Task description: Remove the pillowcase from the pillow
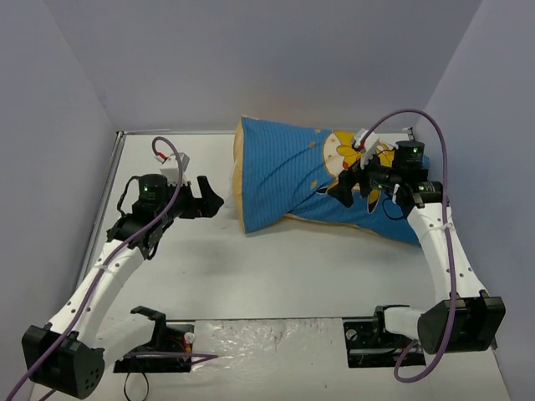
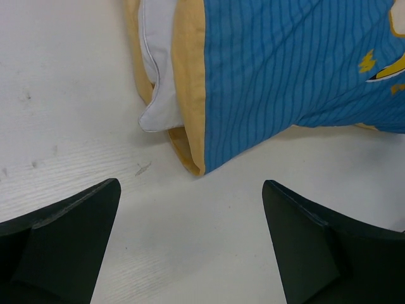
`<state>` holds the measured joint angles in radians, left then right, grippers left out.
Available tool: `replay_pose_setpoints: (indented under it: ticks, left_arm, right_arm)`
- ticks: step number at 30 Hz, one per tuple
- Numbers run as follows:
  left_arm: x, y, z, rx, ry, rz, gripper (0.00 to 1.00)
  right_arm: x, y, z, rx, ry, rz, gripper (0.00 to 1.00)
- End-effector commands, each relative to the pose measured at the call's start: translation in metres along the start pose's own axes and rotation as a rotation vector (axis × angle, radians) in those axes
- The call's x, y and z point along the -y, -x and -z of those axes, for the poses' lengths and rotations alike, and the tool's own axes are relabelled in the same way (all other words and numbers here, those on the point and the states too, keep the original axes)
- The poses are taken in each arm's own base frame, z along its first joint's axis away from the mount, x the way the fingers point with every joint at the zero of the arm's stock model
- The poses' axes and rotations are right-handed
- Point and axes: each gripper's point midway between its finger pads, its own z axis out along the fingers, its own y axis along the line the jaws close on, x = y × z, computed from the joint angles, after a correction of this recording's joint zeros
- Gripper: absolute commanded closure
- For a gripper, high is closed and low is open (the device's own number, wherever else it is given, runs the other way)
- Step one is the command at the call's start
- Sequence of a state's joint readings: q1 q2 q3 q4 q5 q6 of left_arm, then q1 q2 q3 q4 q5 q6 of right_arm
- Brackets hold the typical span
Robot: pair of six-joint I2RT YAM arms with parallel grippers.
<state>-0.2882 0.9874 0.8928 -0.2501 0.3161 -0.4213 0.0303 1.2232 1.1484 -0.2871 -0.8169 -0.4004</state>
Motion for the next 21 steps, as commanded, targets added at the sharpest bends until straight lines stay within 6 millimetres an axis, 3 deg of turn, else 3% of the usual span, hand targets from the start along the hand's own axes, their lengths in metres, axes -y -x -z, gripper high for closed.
replay_pose_setpoints:
  ticks: [1, 4, 6, 7, 9, 10, 12, 14, 18, 20, 21]
  left_arm:
    - [0.010, 0.019, -0.004, 0.013, -0.045, 0.045, 0.05]
    - [0.006, 0.022, -0.014, 0.004, -0.059, 0.117, 0.04]
    - [0.001, 0.018, -0.030, -0.027, -0.077, 0.173, 0.02]
    - [-0.002, 0.028, -0.036, -0.003, -0.091, 0.229, 0.01]
    - [-0.003, 0.020, -0.058, -0.059, -0.139, 0.301, 0.09]
    - [0.000, 0.033, -0.065, -0.031, -0.168, 0.313, 0.10]
    - [-0.009, 0.028, -0.084, -0.067, -0.152, 0.334, 0.10]
    - [-0.012, 0.038, -0.093, -0.061, -0.149, 0.340, 0.11]
    - [-0.029, 0.046, -0.113, -0.067, -0.108, 0.339, 0.13]
    - [-0.034, 0.050, -0.117, -0.060, -0.103, 0.342, 0.14]
    - [-0.039, 0.048, -0.119, -0.062, -0.098, 0.341, 0.14]
  right_arm:
    - [-0.019, -0.002, -0.005, -0.011, 0.114, 0.193, 0.00]
    - [-0.042, -0.003, -0.010, -0.009, 0.164, 0.305, 0.00]
    - [-0.045, -0.007, -0.017, -0.047, 0.144, 0.375, 0.01]
    - [-0.041, -0.013, -0.021, -0.078, 0.125, 0.388, 0.03]
    - [-0.040, -0.018, -0.027, -0.099, 0.134, 0.431, 0.06]
    - [-0.043, -0.025, -0.032, -0.114, 0.148, 0.437, 0.09]
    - [-0.045, -0.030, -0.033, -0.116, 0.162, 0.500, 0.11]
    - [-0.040, -0.036, -0.035, -0.129, 0.131, 0.546, 0.12]
    - [-0.029, -0.015, -0.036, -0.116, 0.020, 0.683, 0.12]
    - [-0.026, 0.005, -0.038, -0.094, -0.008, 0.725, 0.11]
    - [-0.022, 0.004, -0.045, -0.115, -0.010, 0.738, 0.11]
